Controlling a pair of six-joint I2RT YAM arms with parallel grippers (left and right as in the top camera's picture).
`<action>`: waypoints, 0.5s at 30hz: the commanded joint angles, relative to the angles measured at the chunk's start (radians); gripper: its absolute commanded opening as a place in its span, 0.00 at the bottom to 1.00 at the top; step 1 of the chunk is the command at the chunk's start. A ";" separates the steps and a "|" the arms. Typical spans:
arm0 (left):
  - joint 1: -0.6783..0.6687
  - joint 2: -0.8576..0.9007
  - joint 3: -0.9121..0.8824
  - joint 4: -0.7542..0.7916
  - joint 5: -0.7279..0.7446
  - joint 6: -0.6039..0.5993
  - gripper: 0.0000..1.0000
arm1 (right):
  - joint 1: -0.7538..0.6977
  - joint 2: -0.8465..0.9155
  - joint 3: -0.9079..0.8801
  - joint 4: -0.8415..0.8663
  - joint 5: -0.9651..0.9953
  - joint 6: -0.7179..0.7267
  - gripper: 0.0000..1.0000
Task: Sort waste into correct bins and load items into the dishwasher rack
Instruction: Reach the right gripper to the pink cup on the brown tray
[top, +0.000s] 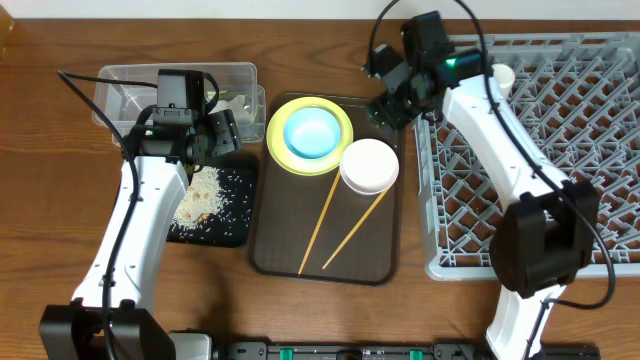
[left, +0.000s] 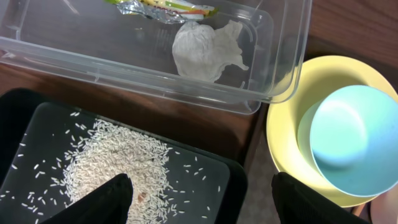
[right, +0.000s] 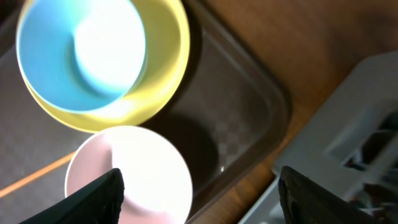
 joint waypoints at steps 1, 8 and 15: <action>-0.001 -0.002 -0.010 -0.004 -0.011 -0.002 0.75 | 0.003 0.062 0.005 -0.029 0.036 -0.029 0.80; -0.001 -0.002 -0.010 -0.004 -0.012 -0.002 0.75 | 0.030 0.125 0.005 -0.087 -0.012 -0.029 0.79; -0.001 -0.002 -0.010 -0.016 -0.012 -0.002 0.75 | 0.037 0.185 0.003 -0.083 0.003 -0.023 0.70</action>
